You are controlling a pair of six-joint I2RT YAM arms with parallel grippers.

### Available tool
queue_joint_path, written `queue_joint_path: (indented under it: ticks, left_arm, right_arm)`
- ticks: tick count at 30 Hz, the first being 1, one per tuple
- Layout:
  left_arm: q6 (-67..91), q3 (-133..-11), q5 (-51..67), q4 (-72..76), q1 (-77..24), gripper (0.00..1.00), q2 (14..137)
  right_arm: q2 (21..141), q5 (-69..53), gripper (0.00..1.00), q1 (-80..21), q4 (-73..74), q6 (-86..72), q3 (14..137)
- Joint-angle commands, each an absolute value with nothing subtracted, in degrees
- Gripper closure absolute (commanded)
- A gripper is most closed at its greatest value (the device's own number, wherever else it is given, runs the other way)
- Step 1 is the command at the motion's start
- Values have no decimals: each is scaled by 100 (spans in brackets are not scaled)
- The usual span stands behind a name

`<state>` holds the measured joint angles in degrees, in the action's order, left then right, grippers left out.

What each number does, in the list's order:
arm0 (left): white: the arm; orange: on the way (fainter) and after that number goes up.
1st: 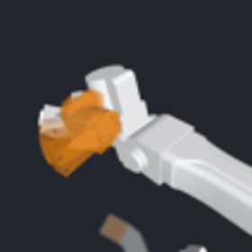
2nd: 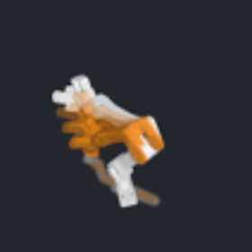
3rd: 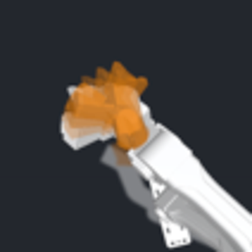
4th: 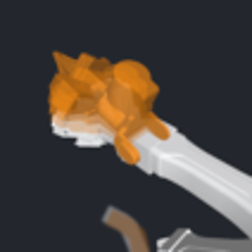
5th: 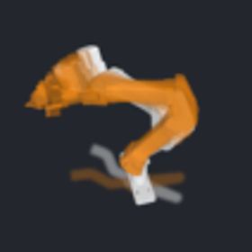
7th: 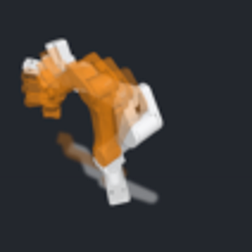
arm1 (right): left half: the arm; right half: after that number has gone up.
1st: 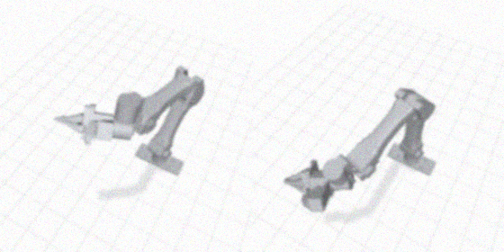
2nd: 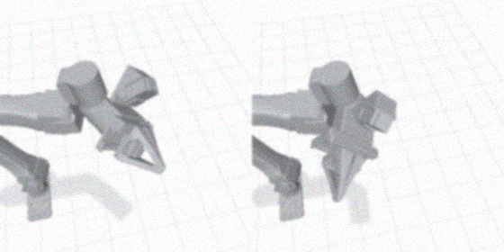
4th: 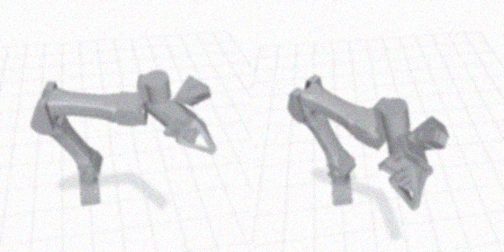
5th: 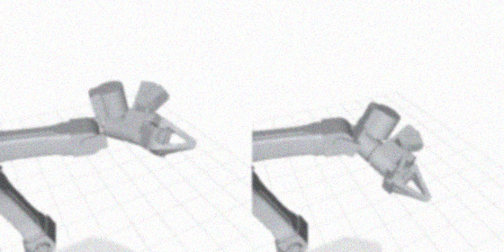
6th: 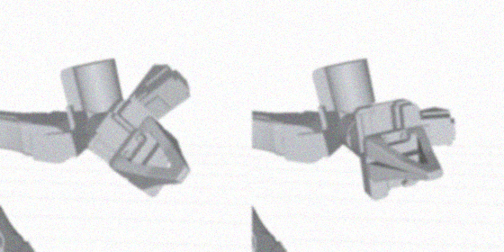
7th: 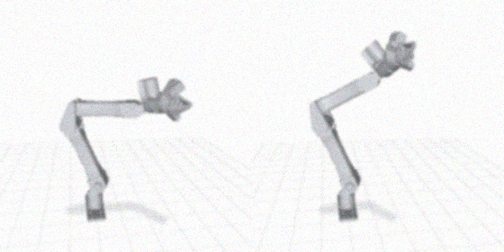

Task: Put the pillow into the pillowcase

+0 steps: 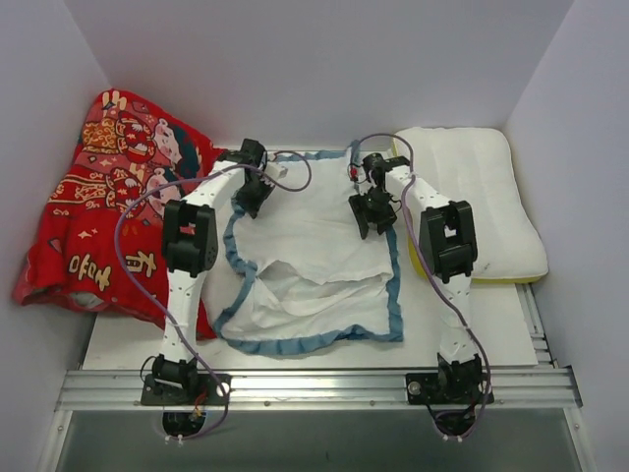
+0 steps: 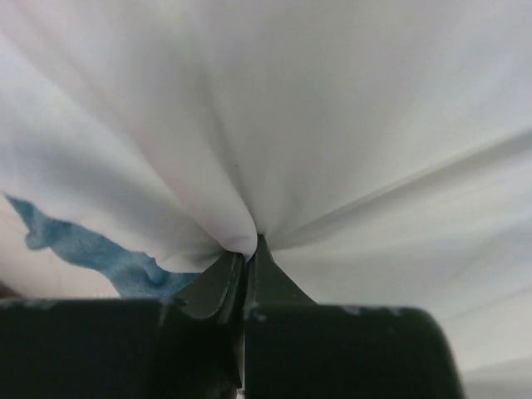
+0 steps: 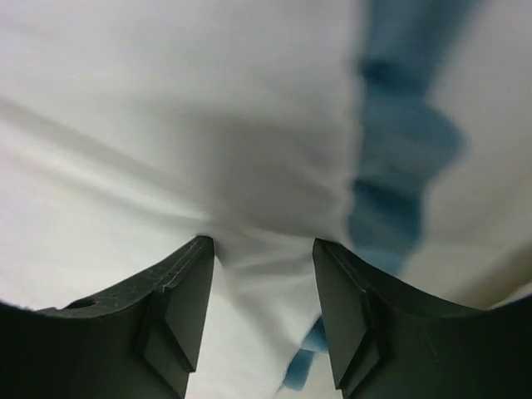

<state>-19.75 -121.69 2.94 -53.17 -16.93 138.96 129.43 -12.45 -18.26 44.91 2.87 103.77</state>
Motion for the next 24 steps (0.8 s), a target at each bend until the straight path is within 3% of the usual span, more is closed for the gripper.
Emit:
queue_joint_path:
  ticks: [1, 3, 4, 5, 8, 15, 19, 24]
  left_arm:
    - [-1637, -11550, -1, -5835, -1214, 100, 13229]
    - [-1512, -11252, 742, -5906, -1055, 88, 12686]
    - [-1503, -11172, 1025, -5915, -1020, 66, 12483]
    - [-1538, -11093, 1228, -5924, -1028, 51, 12280]
    - [-1696, -11004, 1731, -5897, -1160, 30, 11691]
    - [-1653, -10820, 1705, -5775, -1977, 33, 11838]
    - [-1319, -10749, 1784, -5555, -2091, 35, 12137]
    - [-1178, -10775, 1644, -5476, -2118, 38, 12594]
  right_arm:
    - [13394, -141, 48, -1521, 4298, 659, 11651]
    - [13517, -280, 45, -1442, 4289, 746, 12222]
    - [13457, -386, 41, -1441, 4280, 843, 12252]
    - [13334, -535, 38, -1441, 4280, 966, 12200]
    - [12474, -1430, 32, -1424, 4289, 976, 11472]
    - [10549, -2320, 33, -1845, 4736, 958, 8932]
    - [10257, -2241, 39, -2109, 4913, 906, 7921]
    - [10546, -1777, 42, -2162, 5010, 905, 7585]
